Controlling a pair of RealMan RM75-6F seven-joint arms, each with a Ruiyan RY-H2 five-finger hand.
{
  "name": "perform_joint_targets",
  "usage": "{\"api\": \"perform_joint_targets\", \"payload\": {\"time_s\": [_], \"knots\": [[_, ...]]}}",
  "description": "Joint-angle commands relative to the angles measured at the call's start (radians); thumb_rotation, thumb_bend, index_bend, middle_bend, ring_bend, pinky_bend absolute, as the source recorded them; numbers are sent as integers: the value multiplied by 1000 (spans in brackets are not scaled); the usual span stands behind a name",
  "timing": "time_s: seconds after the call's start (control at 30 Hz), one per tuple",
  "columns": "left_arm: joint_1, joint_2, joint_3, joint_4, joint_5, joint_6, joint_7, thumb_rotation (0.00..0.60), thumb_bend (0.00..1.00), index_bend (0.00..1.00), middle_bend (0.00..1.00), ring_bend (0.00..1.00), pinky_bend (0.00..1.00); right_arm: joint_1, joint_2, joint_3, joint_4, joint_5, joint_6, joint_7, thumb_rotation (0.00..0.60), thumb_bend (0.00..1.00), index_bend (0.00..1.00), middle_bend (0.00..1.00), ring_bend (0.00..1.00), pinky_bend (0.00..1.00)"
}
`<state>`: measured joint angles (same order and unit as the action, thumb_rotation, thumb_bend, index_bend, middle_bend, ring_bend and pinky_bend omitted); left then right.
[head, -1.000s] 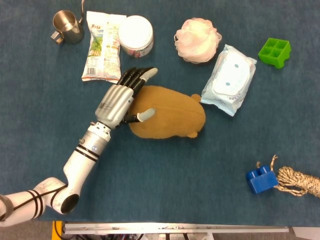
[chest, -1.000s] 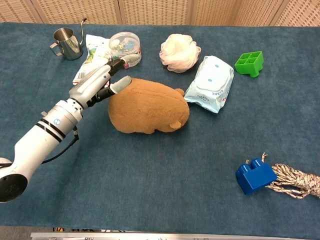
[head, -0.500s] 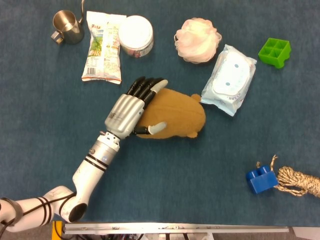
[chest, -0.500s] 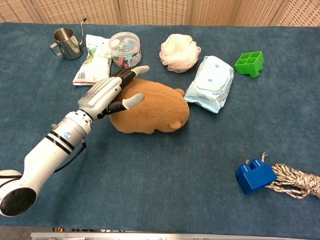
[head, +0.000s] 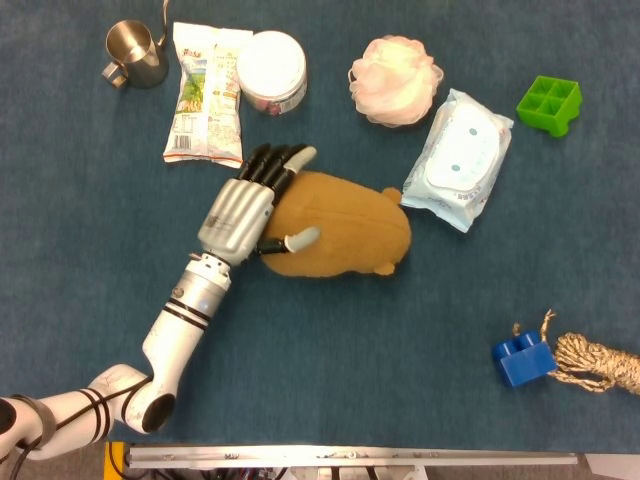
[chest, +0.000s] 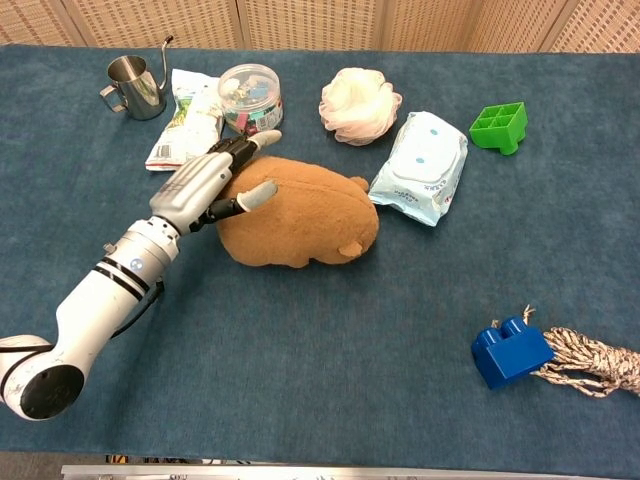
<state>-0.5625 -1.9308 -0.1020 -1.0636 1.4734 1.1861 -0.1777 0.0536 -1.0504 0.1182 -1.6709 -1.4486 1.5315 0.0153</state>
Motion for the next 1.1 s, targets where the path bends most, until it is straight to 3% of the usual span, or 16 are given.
{"api": "perform_joint_targets", "payload": {"time_s": [0.03,0.27,0.53,1.1], "knots": [[0,7,-12,-2,-6,7,-3,13,40,38,91,69,5,0,0,0,1,-1,0,1,600,68,346,365,224,252],[2,38,-32,-83,0,39,6,14,40,38,91,69,5,-3,1,0,1,-8,8,9,600,68,346,365,224,253],[10,42,-4,-178,19,52,84,14,40,38,91,69,5,-11,4,-3,4,-11,16,19,600,68,346,365,224,253],[7,-53,5,-48,-12,5,128,14,40,38,91,69,6,-18,6,-1,16,-1,15,36,600,68,346,365,224,253]]}}
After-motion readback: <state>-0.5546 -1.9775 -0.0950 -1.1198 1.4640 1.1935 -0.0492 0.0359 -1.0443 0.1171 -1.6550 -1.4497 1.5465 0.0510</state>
